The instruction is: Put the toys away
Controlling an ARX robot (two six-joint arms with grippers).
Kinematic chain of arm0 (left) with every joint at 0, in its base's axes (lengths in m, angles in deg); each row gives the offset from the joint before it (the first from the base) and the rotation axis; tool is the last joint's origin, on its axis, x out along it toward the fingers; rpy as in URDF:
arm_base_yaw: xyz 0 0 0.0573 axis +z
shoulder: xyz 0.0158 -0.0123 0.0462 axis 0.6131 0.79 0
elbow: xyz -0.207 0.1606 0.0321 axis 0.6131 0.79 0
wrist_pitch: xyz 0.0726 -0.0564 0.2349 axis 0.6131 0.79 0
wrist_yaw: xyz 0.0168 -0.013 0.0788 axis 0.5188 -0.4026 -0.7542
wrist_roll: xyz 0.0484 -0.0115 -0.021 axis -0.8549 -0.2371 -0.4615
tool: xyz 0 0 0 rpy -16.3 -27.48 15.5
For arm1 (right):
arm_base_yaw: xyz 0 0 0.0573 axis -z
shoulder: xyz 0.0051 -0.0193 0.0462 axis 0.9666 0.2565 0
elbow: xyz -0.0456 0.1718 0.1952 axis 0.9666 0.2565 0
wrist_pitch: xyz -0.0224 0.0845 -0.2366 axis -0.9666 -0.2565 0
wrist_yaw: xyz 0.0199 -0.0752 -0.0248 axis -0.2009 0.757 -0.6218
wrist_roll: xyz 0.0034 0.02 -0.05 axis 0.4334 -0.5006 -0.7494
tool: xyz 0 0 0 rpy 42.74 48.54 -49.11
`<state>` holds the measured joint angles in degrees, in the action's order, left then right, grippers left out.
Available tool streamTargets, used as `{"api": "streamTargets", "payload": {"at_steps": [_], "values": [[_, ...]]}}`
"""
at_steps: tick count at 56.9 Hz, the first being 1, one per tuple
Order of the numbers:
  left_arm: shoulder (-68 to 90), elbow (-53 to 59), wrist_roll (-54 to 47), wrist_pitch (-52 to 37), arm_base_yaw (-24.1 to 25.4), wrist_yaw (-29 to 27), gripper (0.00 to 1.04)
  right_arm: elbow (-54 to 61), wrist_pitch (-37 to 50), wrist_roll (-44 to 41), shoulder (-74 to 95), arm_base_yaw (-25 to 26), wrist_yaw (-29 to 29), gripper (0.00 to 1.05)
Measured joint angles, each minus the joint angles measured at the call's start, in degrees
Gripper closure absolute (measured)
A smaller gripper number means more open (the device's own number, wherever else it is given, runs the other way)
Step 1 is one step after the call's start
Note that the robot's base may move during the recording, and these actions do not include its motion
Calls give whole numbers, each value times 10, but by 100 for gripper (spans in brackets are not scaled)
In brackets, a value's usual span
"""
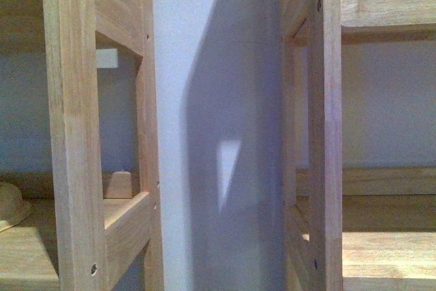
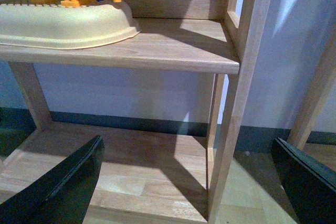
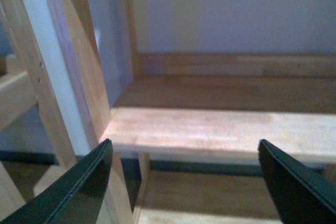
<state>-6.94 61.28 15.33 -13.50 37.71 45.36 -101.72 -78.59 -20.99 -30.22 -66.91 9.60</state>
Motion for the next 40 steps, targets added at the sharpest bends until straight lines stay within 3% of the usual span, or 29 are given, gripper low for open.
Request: {"api": "streamTargets", "payload": {"at_steps": [4,8,26,28,40], "values": [[0,0,0,0,0,0,6,25,-6,-5,-18,-50,57,32],[0,0,0,0,0,0,6,51,0,-8,-31,-72,65,42],[0,0,0,0,0,0,6,139,33,-13,-84,-80,71,96],[0,0,0,0,0,0,6,146,35,-14,-88,-80,71,99],[0,0,0,0,0,0,6,178,45,-14,-109,-80,71,98]]}}
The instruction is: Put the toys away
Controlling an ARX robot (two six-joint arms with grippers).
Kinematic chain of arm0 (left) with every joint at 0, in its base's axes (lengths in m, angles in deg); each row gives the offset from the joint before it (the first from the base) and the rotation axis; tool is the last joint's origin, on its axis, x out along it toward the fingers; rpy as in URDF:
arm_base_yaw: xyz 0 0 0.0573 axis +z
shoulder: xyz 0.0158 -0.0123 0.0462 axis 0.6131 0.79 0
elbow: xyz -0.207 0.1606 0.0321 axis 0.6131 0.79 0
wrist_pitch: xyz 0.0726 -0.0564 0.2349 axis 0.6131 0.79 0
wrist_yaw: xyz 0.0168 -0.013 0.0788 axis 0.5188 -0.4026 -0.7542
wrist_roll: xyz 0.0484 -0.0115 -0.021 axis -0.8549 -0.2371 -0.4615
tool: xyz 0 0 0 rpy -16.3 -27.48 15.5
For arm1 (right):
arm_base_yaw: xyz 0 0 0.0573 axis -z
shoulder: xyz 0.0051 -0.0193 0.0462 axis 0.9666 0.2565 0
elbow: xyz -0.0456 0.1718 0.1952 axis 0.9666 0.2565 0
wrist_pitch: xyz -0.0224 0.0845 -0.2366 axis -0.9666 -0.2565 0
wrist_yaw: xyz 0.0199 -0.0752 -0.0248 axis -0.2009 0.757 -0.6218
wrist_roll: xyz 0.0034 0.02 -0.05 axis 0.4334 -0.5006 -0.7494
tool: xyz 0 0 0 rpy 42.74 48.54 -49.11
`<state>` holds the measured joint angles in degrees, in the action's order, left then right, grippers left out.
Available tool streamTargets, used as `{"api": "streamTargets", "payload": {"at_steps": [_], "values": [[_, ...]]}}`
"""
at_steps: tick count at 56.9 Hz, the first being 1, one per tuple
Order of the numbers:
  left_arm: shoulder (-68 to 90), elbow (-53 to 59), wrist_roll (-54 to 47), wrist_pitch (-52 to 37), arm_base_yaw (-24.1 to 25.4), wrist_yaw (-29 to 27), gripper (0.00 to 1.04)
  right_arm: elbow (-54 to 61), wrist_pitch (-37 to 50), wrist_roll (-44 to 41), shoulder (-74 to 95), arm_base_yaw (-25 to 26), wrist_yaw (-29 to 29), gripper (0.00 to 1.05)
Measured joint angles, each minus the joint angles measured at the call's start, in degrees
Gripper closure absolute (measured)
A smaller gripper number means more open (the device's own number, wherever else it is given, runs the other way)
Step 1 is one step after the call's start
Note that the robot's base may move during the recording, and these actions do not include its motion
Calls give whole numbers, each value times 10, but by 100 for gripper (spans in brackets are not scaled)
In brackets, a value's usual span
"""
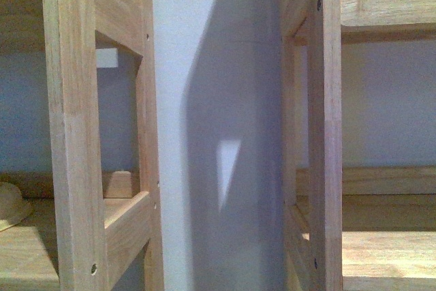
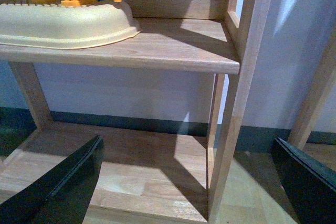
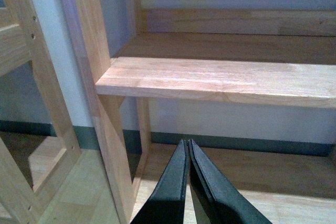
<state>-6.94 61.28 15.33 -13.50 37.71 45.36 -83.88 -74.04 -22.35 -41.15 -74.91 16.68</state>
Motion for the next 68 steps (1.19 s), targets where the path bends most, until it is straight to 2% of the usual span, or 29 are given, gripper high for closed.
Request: {"api": "streamTargets", "payload": {"at_steps": [51,68], "values": [[0,0,0,0,0,0,6,67,13,0,-61,0,0,98],[0,0,0,0,0,0,6,67,13,-1,-61,0,0,51]]}}
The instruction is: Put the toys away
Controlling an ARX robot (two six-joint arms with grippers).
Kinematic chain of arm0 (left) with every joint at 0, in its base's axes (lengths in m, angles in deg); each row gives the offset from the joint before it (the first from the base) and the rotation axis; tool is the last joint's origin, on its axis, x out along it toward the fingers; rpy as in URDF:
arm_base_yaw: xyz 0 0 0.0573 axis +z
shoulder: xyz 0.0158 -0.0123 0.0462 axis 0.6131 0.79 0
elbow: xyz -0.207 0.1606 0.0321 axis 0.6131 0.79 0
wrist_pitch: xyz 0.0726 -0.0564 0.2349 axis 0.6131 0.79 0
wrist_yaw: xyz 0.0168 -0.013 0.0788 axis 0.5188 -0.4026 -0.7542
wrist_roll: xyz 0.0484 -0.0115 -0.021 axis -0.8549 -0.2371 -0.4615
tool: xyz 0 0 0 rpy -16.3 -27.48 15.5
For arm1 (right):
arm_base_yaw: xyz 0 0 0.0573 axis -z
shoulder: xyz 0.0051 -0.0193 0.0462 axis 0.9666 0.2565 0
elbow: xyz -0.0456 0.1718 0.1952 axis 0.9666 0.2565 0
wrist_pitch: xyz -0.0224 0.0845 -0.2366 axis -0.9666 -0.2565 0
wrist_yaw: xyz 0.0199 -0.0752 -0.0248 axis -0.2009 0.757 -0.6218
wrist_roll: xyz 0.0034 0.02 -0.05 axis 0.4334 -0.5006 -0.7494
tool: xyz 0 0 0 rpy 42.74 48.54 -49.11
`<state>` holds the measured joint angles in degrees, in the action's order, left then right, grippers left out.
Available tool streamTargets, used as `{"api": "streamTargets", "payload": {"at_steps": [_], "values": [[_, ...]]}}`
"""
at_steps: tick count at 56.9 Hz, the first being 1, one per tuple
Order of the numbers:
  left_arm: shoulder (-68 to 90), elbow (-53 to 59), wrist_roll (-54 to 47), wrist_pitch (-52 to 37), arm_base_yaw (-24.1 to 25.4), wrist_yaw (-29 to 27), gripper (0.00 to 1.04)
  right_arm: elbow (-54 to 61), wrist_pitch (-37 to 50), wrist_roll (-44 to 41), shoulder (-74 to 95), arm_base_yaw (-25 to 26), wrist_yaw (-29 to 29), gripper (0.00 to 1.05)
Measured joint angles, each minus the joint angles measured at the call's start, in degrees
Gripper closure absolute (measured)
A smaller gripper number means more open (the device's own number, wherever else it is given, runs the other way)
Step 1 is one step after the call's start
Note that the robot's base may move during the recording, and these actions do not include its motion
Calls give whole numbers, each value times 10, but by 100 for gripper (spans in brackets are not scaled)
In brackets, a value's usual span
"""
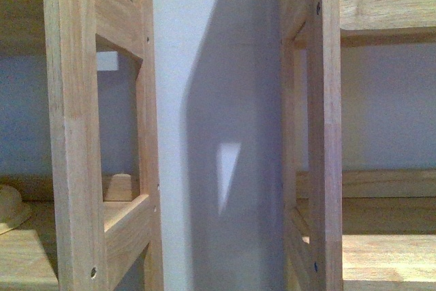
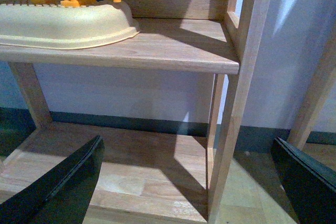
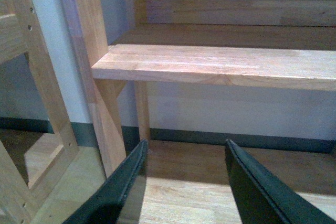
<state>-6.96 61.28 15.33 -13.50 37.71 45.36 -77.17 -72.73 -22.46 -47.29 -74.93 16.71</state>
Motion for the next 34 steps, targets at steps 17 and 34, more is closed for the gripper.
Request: {"api": "streamTargets", "payload": {"at_steps": [17,34], "values": [[0,0,0,0,0,0,6,0,0,0,0,0,0,4],[0,0,0,0,0,0,6,0,0,0,0,0,0,2]]}}
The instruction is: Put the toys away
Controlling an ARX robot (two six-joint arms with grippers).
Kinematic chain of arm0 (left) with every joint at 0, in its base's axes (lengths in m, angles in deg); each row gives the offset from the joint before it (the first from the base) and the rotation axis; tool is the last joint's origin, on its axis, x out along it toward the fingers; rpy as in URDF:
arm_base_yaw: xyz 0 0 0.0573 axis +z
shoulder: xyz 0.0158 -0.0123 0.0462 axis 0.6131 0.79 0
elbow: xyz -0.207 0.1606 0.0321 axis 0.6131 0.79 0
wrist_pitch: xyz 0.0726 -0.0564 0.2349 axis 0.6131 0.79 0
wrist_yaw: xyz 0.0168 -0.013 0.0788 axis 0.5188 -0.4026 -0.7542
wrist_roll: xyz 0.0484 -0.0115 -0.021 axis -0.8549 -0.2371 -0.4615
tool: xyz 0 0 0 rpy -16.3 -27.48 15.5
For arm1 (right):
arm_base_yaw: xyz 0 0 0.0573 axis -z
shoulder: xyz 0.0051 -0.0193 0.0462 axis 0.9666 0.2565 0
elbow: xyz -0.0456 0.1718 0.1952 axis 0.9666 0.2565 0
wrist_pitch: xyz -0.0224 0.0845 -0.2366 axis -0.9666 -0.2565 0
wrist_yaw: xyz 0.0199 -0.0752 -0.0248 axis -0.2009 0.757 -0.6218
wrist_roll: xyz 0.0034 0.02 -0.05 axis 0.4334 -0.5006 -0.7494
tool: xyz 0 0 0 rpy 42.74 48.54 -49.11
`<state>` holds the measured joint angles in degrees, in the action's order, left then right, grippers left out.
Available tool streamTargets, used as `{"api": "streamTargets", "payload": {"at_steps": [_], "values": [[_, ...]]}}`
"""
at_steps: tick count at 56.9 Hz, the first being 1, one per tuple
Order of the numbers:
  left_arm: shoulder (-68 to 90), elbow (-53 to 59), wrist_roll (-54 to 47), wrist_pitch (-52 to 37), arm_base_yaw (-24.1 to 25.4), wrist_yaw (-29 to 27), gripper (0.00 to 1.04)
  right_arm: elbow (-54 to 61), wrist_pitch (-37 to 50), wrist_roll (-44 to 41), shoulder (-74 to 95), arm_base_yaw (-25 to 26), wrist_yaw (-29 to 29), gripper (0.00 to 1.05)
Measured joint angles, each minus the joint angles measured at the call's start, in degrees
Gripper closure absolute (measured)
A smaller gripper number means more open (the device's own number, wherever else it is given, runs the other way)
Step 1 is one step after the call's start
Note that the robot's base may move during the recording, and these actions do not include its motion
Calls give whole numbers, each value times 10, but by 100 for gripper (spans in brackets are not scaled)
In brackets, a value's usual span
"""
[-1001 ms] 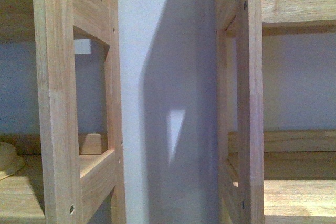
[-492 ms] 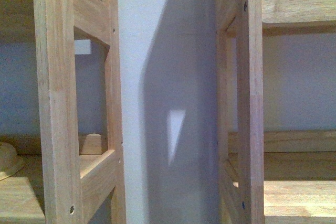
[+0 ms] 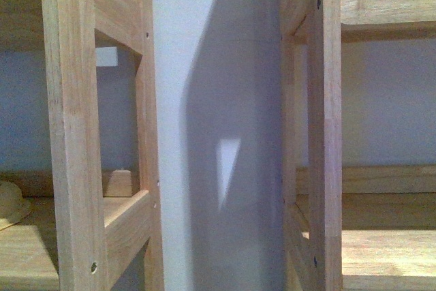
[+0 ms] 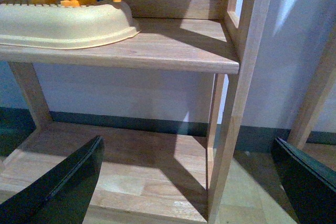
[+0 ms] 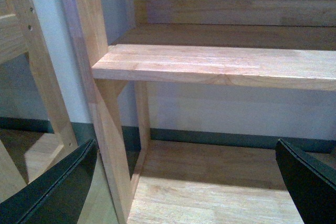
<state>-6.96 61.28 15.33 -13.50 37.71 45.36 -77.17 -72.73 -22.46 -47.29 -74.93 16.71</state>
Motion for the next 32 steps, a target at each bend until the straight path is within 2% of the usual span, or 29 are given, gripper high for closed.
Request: {"api": "streamTargets", "payload": {"at_steps": [32], "values": [[0,0,0,0,0,0,6,0,0,0,0,0,0,2]]}}
